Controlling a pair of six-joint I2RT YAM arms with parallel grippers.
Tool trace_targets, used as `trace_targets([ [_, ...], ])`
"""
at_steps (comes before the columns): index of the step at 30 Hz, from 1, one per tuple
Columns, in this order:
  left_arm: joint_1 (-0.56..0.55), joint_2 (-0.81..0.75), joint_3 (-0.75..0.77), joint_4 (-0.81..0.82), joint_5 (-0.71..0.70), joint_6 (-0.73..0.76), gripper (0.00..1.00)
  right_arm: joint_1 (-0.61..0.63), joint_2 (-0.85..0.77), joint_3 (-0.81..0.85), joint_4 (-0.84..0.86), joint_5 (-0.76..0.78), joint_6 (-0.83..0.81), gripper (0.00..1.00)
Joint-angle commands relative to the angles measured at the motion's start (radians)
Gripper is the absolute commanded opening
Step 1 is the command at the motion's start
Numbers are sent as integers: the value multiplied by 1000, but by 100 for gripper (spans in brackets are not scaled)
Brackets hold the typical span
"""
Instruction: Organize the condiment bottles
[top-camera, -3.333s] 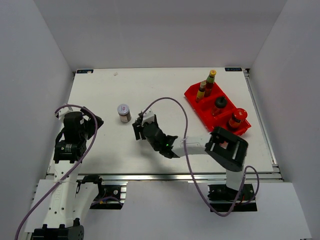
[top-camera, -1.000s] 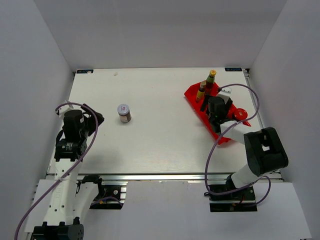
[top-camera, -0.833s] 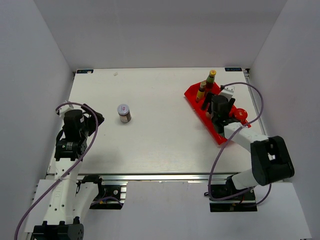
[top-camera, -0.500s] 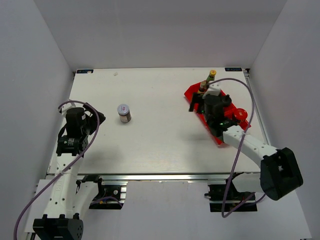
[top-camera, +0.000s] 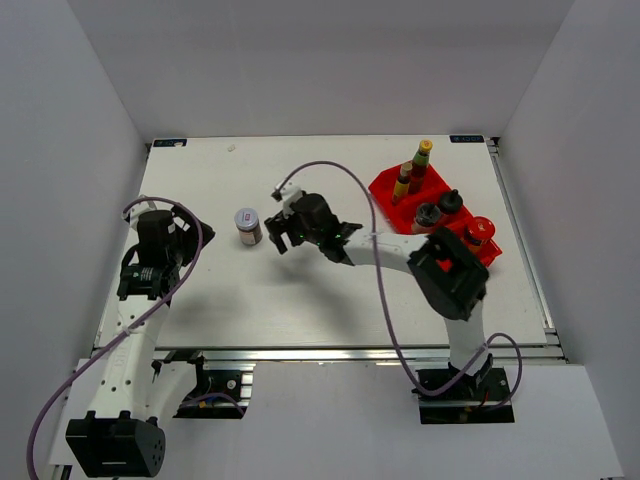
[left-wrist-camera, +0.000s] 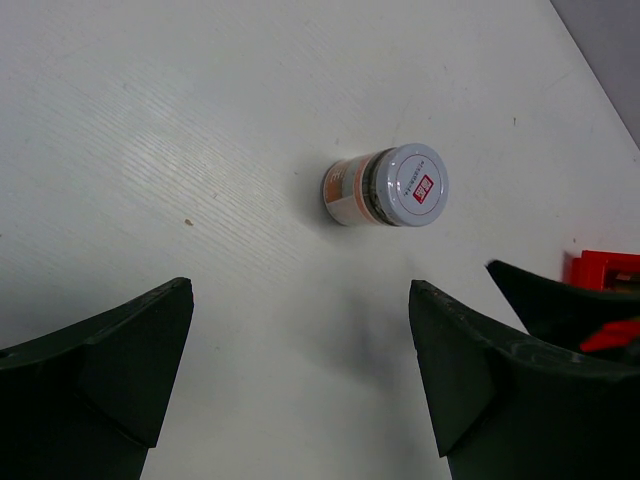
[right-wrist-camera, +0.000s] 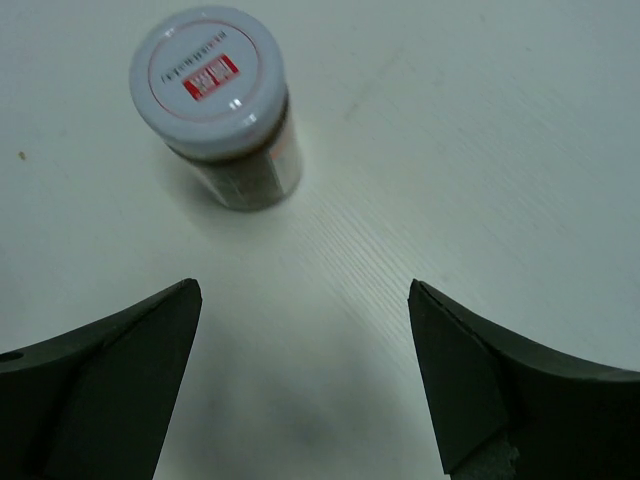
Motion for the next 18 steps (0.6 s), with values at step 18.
trace_targets([
  [18,0,-45,6,-10,2,13,98,64,596,779,-33,-7,142,84],
])
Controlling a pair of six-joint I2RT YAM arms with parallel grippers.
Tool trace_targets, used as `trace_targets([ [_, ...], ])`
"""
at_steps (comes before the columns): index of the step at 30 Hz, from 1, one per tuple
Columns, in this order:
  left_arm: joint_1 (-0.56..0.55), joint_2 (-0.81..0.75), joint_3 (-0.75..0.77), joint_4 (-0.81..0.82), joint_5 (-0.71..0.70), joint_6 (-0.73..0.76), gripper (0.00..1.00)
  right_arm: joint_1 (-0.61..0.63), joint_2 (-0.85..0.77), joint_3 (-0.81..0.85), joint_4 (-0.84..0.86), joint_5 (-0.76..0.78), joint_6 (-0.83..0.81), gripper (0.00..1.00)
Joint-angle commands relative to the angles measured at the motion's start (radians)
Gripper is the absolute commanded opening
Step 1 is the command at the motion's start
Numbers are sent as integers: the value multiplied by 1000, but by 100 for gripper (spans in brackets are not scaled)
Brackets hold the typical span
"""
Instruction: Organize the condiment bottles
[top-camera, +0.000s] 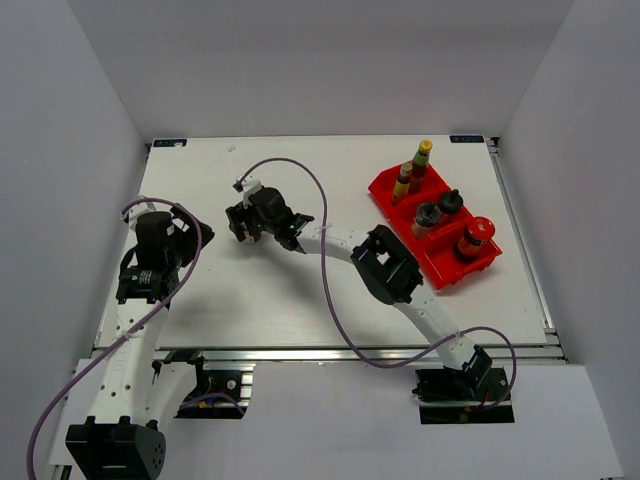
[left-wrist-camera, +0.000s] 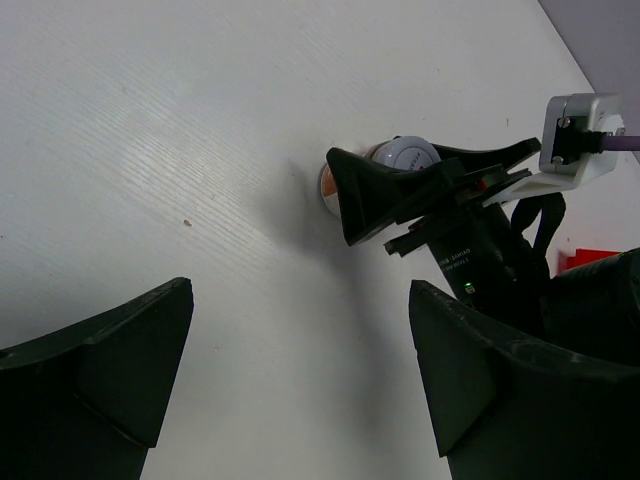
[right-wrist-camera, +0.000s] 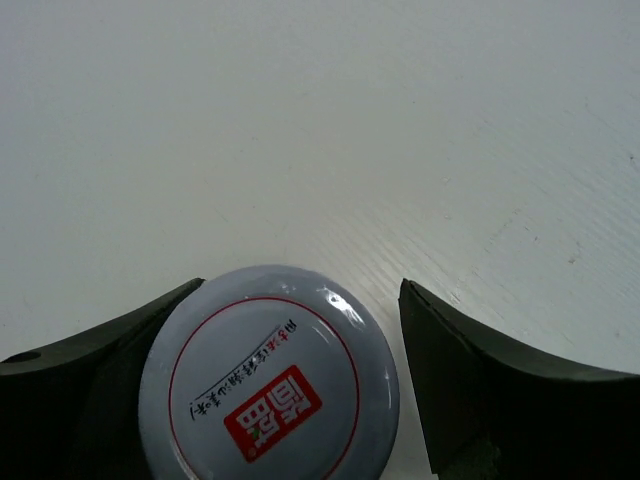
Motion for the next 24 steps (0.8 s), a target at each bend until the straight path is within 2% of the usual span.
trace_targets([
  [1,0,-24,6,-5,3,8,98,11,2,64,27,38,56,80],
  [2,0,-24,6,-4,3,8,98,12,-12,45,35,48,58,75],
  [3,0,-24,3,-3,3,8,98,14,-35,16,46,69,56,61],
  [4,0,-24,3,-3,3,8,98,17,-91,-23,88,87,58,54],
  [6,0,-24,2,0,5,10,98,22,-162,-177,145,115,49,41],
  [8,0,-22,0,3,9,8,98,22,-277,-337,222,130,47,35],
  [13,0,-18,-6,4,19,10,98,17,-596,-647,270,239,52,28],
  [19,0,-28,-23,23,34,8,98,-20,-967,-1003,170,428,65,24],
  [24,0,-21,-26,29,48,10,98,-161,-1251,-1225,23,526,138,22],
])
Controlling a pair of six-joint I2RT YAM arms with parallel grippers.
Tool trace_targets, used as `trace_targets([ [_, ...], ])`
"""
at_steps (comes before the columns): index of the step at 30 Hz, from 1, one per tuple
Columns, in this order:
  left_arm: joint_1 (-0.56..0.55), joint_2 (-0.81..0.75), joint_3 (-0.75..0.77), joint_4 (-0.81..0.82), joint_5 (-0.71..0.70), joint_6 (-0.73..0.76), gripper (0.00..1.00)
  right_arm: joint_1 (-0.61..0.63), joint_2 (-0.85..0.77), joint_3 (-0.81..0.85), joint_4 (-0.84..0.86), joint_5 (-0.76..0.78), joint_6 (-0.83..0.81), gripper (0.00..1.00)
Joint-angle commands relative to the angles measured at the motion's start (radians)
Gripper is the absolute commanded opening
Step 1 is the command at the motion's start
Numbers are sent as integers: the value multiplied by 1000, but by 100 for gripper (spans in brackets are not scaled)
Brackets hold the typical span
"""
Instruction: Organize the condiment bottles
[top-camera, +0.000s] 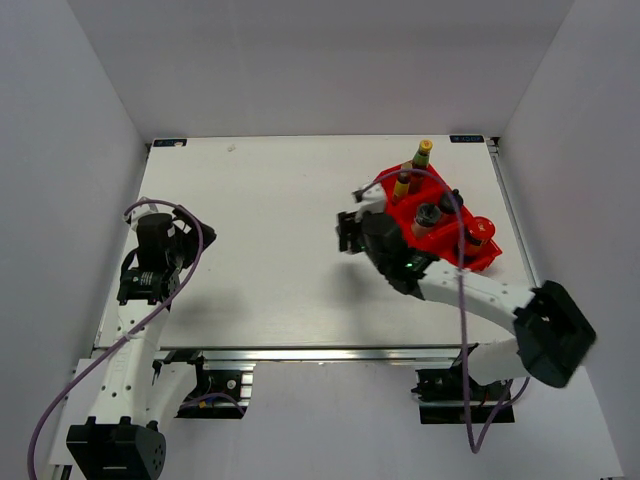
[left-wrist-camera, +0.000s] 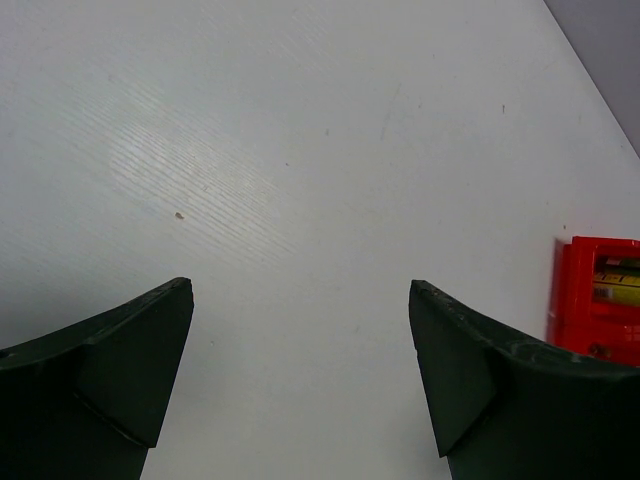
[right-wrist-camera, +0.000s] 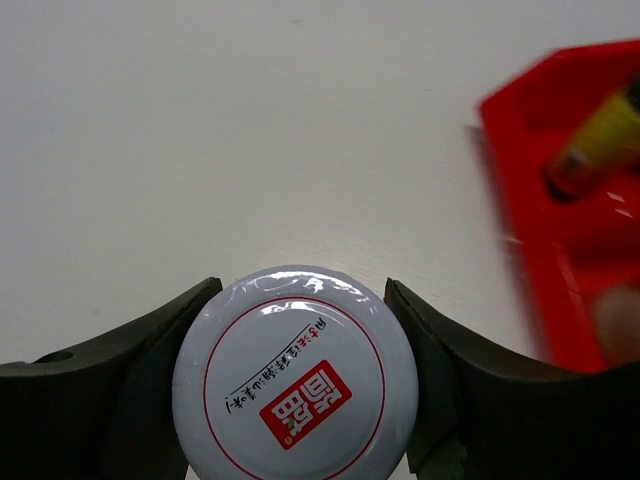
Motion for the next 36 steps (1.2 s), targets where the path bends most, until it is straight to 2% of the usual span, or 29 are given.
trace_targets([
  [1,0,-10,-7,21,21,9,98,-113,-183,-106,-37,134,85,22],
  [6,0,-4,-8,34,24,11,98,-276,-419,-238,-51,200,76,24],
  [9,0,2,-7,38,23,11,98,-346,-447,-258,-82,225,55,24],
  [13,0,8,-8,50,23,9,98,-425,-409,-265,-82,245,42,25],
  [17,0,20,-11,67,29,8,98,-533,-337,-308,45,251,54,25],
  [20,0,39,-2,64,32,11,98,-590,-280,-324,116,198,61,27],
  [22,0,45,-1,64,24,12,98,-606,-234,-325,122,176,64,27],
  [28,0,43,-2,70,16,8,98,-615,-149,-308,84,158,99,38],
  [31,0,45,1,65,16,8,98,-613,-151,-302,46,136,137,61],
  [32,0,43,1,62,16,8,98,-615,-157,-302,39,124,140,74],
  [36,0,36,1,58,16,9,98,-615,-226,-281,-25,119,153,86],
])
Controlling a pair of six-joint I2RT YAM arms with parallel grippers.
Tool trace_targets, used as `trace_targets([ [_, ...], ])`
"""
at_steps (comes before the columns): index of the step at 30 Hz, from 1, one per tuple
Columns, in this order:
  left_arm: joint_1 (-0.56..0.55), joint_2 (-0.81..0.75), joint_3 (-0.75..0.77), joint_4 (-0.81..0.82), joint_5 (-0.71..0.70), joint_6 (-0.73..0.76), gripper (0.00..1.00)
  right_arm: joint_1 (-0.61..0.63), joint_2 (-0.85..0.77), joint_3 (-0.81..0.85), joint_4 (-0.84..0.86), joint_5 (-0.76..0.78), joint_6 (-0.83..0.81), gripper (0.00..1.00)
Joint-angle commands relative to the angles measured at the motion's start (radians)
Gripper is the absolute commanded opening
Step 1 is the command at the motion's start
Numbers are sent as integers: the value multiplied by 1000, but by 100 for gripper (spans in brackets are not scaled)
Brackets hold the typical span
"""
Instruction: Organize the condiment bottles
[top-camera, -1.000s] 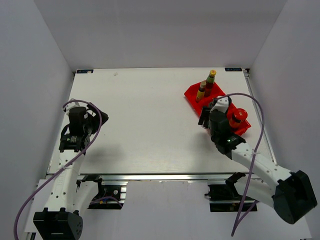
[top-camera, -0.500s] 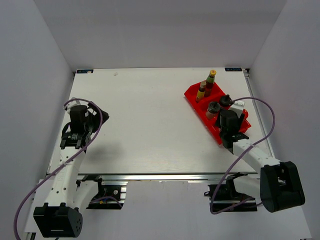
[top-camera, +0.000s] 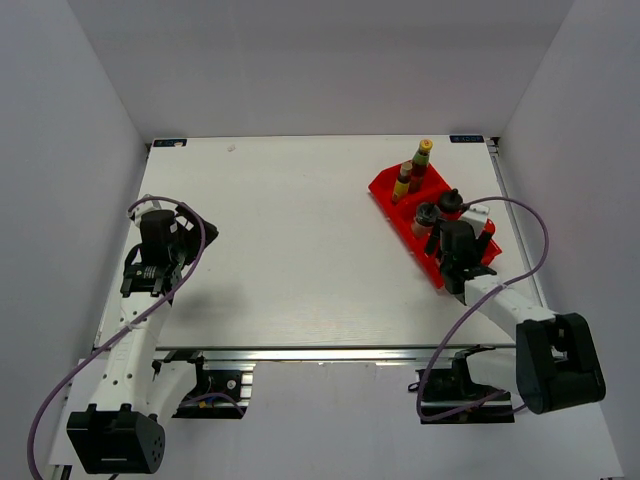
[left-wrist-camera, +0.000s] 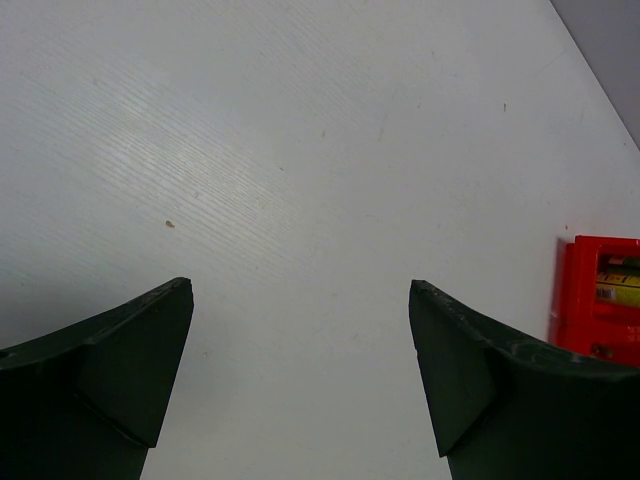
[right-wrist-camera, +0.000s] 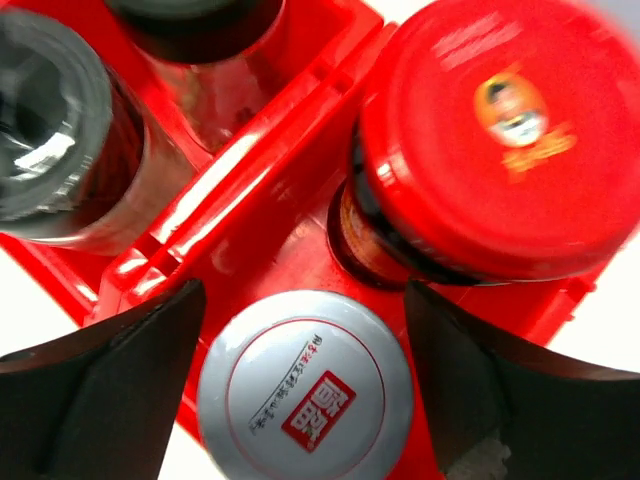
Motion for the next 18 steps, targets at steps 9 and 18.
trace_targets([
  [9,0,-35,16,-7,5,6,98,-2,-327,164,-199,-201,14,89],
  [18,0,-52,30,-27,-21,1,98,-2,-594,118,-359,-611,109,89],
])
